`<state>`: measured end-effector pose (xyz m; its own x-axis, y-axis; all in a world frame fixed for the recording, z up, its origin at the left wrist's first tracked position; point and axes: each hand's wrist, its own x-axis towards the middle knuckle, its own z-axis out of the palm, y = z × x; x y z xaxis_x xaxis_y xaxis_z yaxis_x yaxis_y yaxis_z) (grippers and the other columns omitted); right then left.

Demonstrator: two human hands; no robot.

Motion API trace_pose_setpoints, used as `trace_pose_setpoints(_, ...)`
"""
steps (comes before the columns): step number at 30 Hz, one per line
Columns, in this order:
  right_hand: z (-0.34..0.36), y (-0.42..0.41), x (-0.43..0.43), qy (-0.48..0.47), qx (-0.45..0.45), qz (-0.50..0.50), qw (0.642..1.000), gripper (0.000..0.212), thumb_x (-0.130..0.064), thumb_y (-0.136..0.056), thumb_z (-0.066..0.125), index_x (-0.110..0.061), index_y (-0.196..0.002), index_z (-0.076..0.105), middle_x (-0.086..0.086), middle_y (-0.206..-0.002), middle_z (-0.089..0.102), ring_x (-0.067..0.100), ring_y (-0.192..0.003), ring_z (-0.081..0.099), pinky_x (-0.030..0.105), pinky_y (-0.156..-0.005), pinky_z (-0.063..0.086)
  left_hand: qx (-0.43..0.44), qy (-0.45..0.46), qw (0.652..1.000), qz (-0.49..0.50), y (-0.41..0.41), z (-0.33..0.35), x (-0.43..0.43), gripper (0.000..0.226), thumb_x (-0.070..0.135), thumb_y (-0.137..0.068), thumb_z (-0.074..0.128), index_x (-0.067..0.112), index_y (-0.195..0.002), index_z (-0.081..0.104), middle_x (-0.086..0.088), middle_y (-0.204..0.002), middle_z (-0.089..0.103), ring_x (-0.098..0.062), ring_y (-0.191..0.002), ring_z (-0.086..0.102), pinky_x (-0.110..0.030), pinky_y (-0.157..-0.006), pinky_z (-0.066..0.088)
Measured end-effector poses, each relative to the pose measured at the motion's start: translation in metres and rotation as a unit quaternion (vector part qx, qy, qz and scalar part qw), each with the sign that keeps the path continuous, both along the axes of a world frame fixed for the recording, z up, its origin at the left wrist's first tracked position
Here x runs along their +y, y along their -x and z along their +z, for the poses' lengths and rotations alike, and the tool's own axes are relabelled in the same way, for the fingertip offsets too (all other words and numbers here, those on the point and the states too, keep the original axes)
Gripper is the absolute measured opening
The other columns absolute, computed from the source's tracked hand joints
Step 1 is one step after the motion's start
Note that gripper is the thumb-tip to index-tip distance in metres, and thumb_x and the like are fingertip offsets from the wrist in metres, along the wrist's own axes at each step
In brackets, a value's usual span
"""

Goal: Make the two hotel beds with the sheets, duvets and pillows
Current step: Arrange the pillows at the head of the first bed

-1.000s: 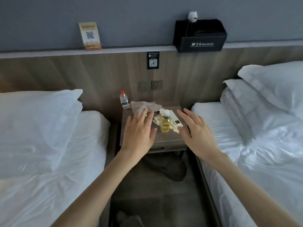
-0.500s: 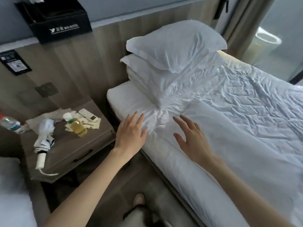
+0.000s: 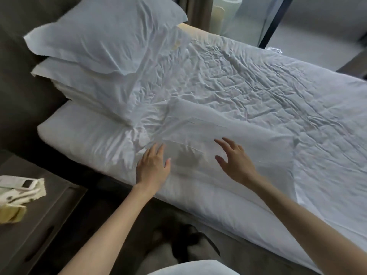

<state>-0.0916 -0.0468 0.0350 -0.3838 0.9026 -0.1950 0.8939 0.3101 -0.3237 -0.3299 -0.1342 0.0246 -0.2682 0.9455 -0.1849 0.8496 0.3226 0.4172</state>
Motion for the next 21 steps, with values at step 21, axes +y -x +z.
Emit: trace_pose_setpoints(21,-0.183,-0.073,0.289,0.166,-0.066,-0.053,0.983,0.088,-0.072,-0.078,0.057,-0.048,-0.149,0.012,0.005,-0.161,0.011,0.043,-0.141,0.024,0.063,-0.111,0.023,-0.409,0.019,0.746,0.525,-0.202,-0.168,0.156,0.104,0.045,-0.077,0.076,0.046,-0.151,0.004,-0.013,-0.156,0.012,-0.026,-0.14,0.028,-0.035,-0.108,0.029)
